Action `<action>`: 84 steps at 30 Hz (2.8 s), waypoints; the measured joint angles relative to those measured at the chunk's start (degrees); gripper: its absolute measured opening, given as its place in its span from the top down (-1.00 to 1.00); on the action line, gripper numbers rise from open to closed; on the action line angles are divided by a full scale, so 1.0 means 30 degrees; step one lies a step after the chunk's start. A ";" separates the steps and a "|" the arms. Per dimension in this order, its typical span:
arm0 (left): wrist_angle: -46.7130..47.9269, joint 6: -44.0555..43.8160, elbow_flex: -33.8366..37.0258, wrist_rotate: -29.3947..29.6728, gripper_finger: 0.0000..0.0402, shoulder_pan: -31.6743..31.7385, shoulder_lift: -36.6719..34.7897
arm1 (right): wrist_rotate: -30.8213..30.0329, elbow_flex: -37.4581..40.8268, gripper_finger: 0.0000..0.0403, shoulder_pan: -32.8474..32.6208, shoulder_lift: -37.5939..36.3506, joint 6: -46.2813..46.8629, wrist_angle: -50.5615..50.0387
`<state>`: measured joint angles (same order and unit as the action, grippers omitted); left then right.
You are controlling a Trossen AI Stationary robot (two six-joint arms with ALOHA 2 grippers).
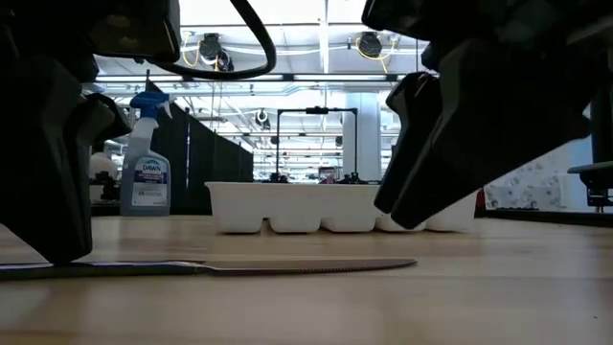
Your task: Sort silverware
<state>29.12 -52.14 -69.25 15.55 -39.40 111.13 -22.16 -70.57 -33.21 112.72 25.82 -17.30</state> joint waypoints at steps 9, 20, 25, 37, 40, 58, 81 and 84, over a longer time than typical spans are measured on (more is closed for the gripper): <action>0.0058 0.0022 -0.0007 -0.0007 1.00 0.0000 -0.0022 | -0.0011 -0.0007 0.12 0.0066 0.0236 -0.0036 0.0141; 0.0126 0.0026 -0.0024 0.0010 1.00 0.0015 -0.0022 | -0.0011 -0.0007 0.12 0.0058 0.0236 -0.0036 0.0159; 0.0947 0.0219 -0.0786 0.0309 1.00 0.0012 -0.0022 | -0.0006 -0.0007 0.12 0.0058 0.0236 0.0007 0.0189; 0.1470 0.0478 -0.1515 -0.0515 1.00 -0.0018 -0.0022 | 0.0983 -0.0007 0.12 0.0051 0.0236 -0.0960 0.1063; 0.1420 0.0318 -0.1306 -0.0745 1.00 -0.0191 -0.0022 | 0.1017 -0.0007 0.12 0.0051 0.0236 -0.1356 0.1041; 0.2082 -0.0467 -0.0315 -0.0768 0.29 -0.0560 -0.0044 | 0.1009 -0.0007 0.12 0.0447 0.0236 -0.1996 0.1047; 0.3634 0.2629 -0.0429 -0.1216 0.29 0.0303 -0.0007 | 0.1002 -0.0007 0.12 0.0561 0.0221 -0.2355 0.1326; 0.3486 0.3212 -0.0423 -0.2516 0.29 0.0880 -0.0026 | 0.1002 -0.0007 0.12 0.0561 0.0221 -0.2575 0.1333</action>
<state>39.58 -42.50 -70.52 8.00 -36.76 111.05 -19.16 -70.59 -31.53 113.38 18.10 -13.30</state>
